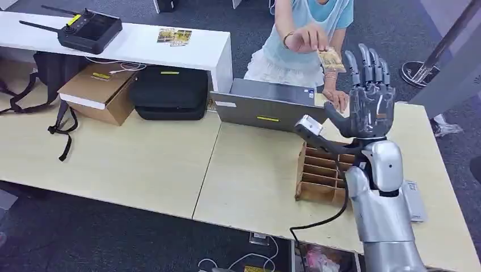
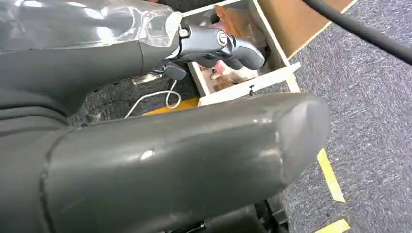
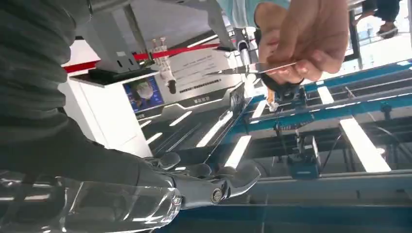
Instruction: Pass the card to the sensor for recognition and then transmit it.
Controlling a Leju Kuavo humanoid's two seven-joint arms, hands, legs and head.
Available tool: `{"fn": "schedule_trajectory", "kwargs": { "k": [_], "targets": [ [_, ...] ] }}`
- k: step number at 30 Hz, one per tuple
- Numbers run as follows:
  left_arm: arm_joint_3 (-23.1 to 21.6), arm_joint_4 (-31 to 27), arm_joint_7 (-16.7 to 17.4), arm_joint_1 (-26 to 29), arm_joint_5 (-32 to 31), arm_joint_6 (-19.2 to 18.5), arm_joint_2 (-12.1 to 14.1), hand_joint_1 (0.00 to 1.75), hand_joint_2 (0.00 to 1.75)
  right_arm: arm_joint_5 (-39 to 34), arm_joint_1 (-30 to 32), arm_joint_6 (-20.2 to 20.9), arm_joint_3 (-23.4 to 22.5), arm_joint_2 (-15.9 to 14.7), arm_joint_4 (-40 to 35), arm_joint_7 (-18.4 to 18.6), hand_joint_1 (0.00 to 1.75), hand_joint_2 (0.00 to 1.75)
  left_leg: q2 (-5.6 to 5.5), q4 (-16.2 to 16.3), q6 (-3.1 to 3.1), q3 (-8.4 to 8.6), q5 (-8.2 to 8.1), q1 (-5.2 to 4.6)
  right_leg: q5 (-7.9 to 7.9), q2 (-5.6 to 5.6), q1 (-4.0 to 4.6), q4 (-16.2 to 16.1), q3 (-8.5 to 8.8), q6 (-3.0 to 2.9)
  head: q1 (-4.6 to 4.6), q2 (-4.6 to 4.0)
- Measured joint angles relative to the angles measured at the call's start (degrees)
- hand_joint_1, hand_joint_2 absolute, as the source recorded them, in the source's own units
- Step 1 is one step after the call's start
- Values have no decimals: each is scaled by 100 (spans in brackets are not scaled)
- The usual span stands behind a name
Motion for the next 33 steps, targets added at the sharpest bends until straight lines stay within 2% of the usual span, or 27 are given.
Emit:
{"fn": "schedule_trajectory", "kwargs": {
  "k": [4, 12, 13, 21, 30, 33],
  "targets": [
    [-35, -35, 0, -4, 2, 145, 15, 0, 0, 75, -263, 9, 127, 0, 376, 26, 0, 175, 0, 0, 0, 0, 0, 0, 0, 0, 0, 1, 0, 0, 0, 0],
    [-50, -37, 0, -5, 50, 145, 17, 0, 0, 22, -916, 57, 295, 122, 1170, 52, 0, 175, 0, 0, -1, 0, 1, 0, 1, 0, 0, 2, 0, 0, 0, 0],
    [-53, -37, 0, -5, 50, 145, 17, 0, 0, 13, -977, 57, 304, 138, 1249, 52, 173, 175, 0, 0, -1, 0, 1, 0, 1, 1, 0, 2, 0, 0, 0, 0],
    [-53, -39, 0, -4, 46, 145, 17, 0, 0, -397, -1234, 20, 317, 177, 1633, -179, 175, 175, 0, 0, 0, -1, 0, 0, 0, 0, 0, 2, -1, 0, 2, 0],
    [-53, -39, 0, -4, 26, 145, 17, 0, 0, -785, -1310, -26, 317, 177, 1745, -348, 175, 175, 0, 1, -1, 1, 1, 0, 1, 0, 0, 2, -1, 0, 2, 0],
    [-53, -37, 0, -4, 26, 145, 15, 0, 0, -1117, -1321, -17, 315, 177, 1747, -470, 175, 175, 0, 1, -1, 1, 1, 0, 1, 0, 0, 2, -1, 0, 0, 2]
  ]
}}
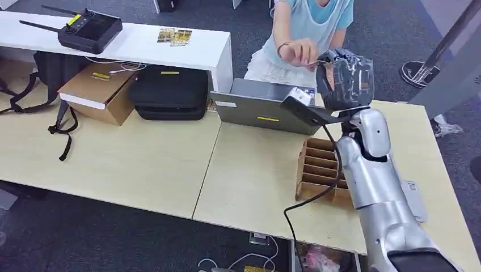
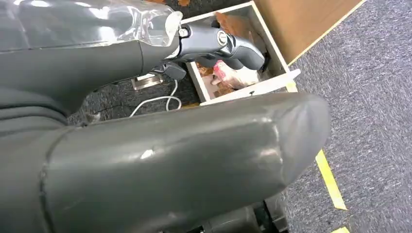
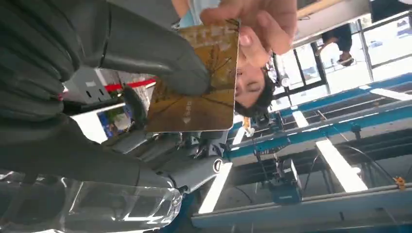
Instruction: Pass the card to the sensor for recognition and then transmit it.
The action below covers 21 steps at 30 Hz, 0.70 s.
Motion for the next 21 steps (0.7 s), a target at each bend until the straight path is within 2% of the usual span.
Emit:
{"fn": "schedule_trajectory", "kwargs": {
  "k": [6, 13, 16, 19, 21],
  "targets": [
    [0, 0, 0, 0, 0, 0, 0, 0, 0, -98, 0, 4, -13, 0, 0, -59, 175, 175, 0, 0, 0, 0, 0, 0, 0, 0, 0, 0, 0, 0, 2, -2],
    [0, 2, 0, 1, 4, 0, 0, 0, 0, -1078, 41, 198, -170, 0, -179, -168, 175, 175, 0, 0, 0, 0, 0, 0, 0, 0, 0, 0, -1, 0, 0, -2],
    [0, 7, 0, 1, 4, 0, 0, 0, 0, -1744, 66, 668, -404, -22, -219, 15, 175, 175, 0, 2, 0, 0, 0, 0, 0, 0, -1, -2, -3, 0, 0, -2],
    [0, 9, 0, 2, 0, 0, 0, 0, 0, -2801, 0, 1233, -820, -210, -23, -118, 175, 175, -11, 5, 1, -2, 0, -1, 2, -8, -1, -3, 1, 3, -2, -2],
    [0, 9, 0, 2, -2, 0, 0, 0, 0, -3112, -28, 1414, -1113, -363, 136, -214, 175, 175, -26, 6, 3, -7, 2, -1, 1, -26, -1, -3, 3, 3, 2, -2]
  ]
}}
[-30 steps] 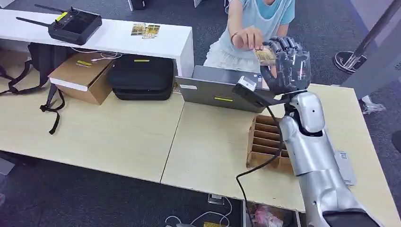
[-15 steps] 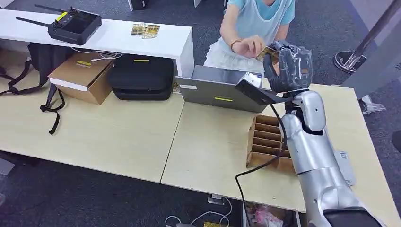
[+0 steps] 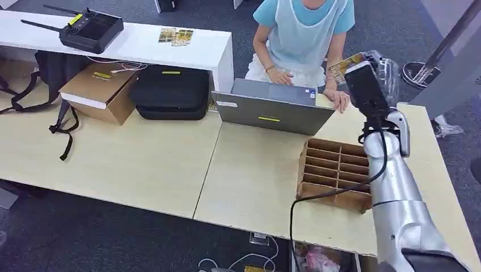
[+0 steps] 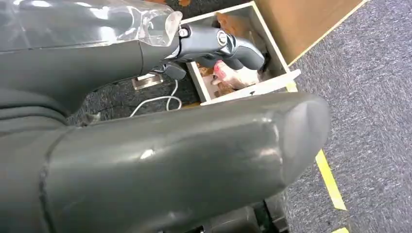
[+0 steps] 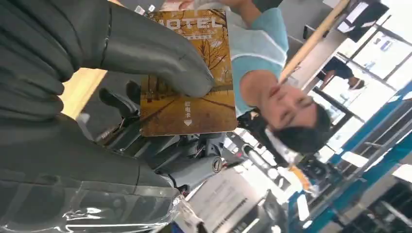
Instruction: Pass the card to the sensor for recognition and then transmit it.
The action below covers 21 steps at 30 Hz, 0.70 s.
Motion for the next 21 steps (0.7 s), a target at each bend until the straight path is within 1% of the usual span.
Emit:
{"fn": "schedule_trajectory", "kwargs": {
  "k": [2, 4, 7, 9, 14, 16, 17, 21],
  "targets": [
    [0, 0, 0, 0, 0, 0, 2, 0, 0, -156, -55, 119, -207, -150, 150, -15, 175, 175, 1, 2, 1, -3, 0, -2, 1, 5, -2, 0, -2, 0, 0, 0],
    [0, 0, 0, 0, -2, 0, 2, 0, 0, -484, -176, 372, -391, -282, 387, 86, 175, 175, 13, 4, 2, 2, -1, -5, 5, 20, -6, -1, -4, -1, -4, 0],
    [0, 2, 0, 0, -20, 2, 4, 0, 0, -1041, -400, 914, -759, -613, 908, 109, 175, 175, -4, 6, 3, -1, 1, -5, 5, -3, -7, -2, -4, 0, -4, 0],
    [0, 20, 0, 0, -24, 2, -4, 0, 0, -1250, -563, 1110, -962, -815, 1231, 136, 175, 175, -9, 5, 8, -7, 5, -5, 4, -11, -7, -1, -4, 0, -4, 2],
    [0, 68, -22, -1, -33, 2, -26, 0, 0, -1499, -842, 1338, -1304, -1296, 1837, -24, 175, 175, -5, 5, 9, -6, 4, -6, 5, -4, -7, -2, -4, 0, 0, 0],
    [0, 70, -24, -1, -37, 2, -26, 0, 0, -1681, -872, 1556, -1414, -1429, 1972, -105, 175, 175, -6, 6, 9, -5, 4, -6, 5, -5, -7, -3, -5, 0, -4, 0],
    [0, 70, -26, -1, -37, 2, -28, 0, 0, -1807, -866, 1730, -1494, -1521, 2041, -183, 175, 175, -7, 5, 9, -6, 4, -6, 5, -8, -7, -3, -4, 1, -2, 0],
    [0, 79, -37, -1, -44, 2, -28, 0, 0, -2074, -789, 2136, -1709, -1751, 2177, -365, 175, 175, -6, 4, 9, -5, 4, -6, 4, -5, -7, -3, -5, 1, -4, 0]
  ]
}}
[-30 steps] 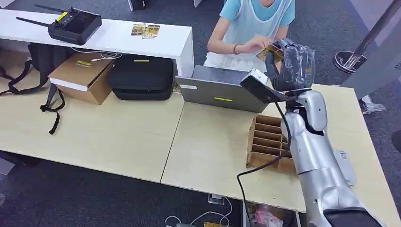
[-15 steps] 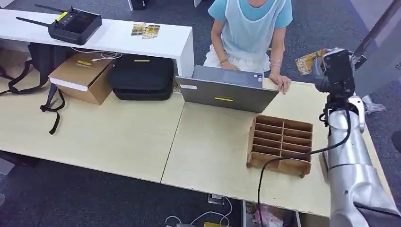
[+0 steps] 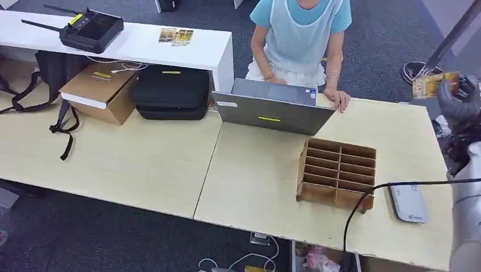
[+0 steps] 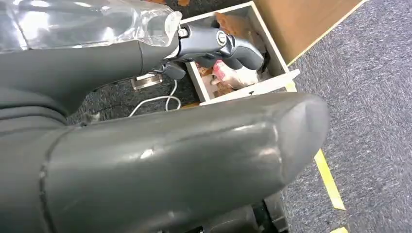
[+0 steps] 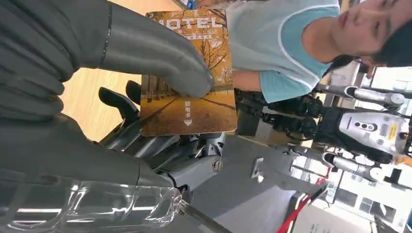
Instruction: Pass the card to the sensor for recognition and then transmit it.
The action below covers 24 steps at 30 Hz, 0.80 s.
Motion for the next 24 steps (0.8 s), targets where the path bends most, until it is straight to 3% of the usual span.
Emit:
{"fn": "schedule_trajectory", "kwargs": {
  "k": [8, 12, 24],
  "targets": [
    [2, 17, -15, 0, -52, 2, -7, 0, 0, -258, 546, 599, -214, -463, 48, -135, 175, 175, -5, 0, 1, -4, -1, 0, -2, -5, -1, -1, -1, 3, 2, 0],
    [2, 37, -20, -2, -70, 2, -20, 0, 0, -586, 932, 1121, -361, -660, 20, -194, 175, 175, -5, 0, 2, -6, -3, -1, -2, -5, -1, -1, 0, 3, 4, 0],
    [2, 83, -46, -4, -120, 2, -37, 0, 0, -800, 1878, 1328, -487, -889, -263, -19, 175, 175, -1, -3, 2, -6, -3, -1, -3, -3, -1, -1, -1, 3, 2, 0]
  ]
}}
